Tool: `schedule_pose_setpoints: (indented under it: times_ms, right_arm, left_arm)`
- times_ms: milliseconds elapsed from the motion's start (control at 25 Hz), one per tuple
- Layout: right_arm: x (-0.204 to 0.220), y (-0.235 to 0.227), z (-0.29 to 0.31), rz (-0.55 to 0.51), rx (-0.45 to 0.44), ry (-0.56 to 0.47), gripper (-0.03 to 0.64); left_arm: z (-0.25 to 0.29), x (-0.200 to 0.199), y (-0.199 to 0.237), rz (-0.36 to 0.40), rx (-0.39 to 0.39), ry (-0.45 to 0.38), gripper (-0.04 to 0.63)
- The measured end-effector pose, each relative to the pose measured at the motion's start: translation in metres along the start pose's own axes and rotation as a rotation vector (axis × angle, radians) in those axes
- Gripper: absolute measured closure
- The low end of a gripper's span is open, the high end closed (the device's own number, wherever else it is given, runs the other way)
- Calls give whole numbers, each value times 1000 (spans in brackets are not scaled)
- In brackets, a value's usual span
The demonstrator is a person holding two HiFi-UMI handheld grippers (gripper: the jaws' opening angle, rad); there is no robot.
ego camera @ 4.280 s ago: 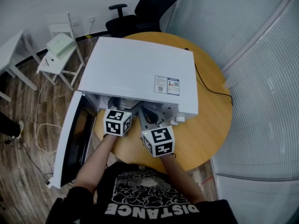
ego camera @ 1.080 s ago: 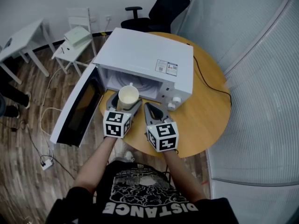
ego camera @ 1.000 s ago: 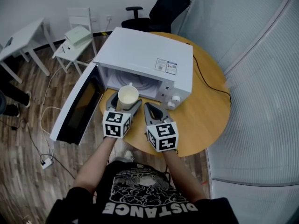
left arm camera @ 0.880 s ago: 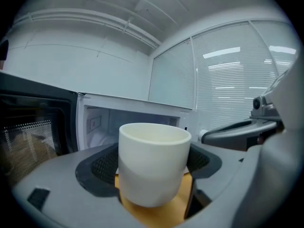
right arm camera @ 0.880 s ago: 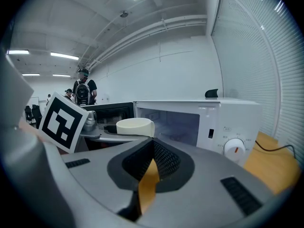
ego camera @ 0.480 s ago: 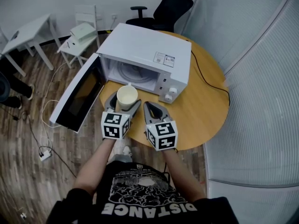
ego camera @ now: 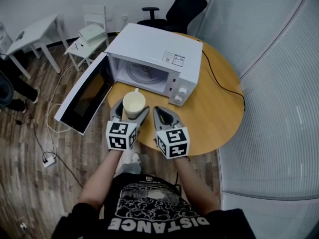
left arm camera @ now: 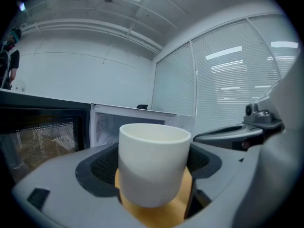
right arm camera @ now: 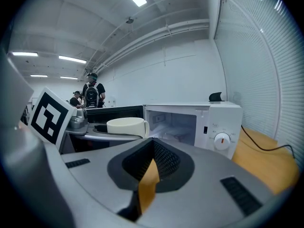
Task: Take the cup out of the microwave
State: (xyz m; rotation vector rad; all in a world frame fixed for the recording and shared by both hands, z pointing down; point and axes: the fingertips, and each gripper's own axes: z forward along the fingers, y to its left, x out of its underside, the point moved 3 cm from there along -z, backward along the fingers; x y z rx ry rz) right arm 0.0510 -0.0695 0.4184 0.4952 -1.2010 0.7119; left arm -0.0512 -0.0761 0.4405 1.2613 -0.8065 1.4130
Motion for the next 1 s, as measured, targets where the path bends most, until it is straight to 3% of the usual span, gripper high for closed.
schedule_pose_setpoints:
  times_ms: [1000]
  right_arm:
    - [11, 11, -17, 2, -19, 2, 601]
  left_arm:
    - [-27, 5, -9, -2, -38, -2, 161]
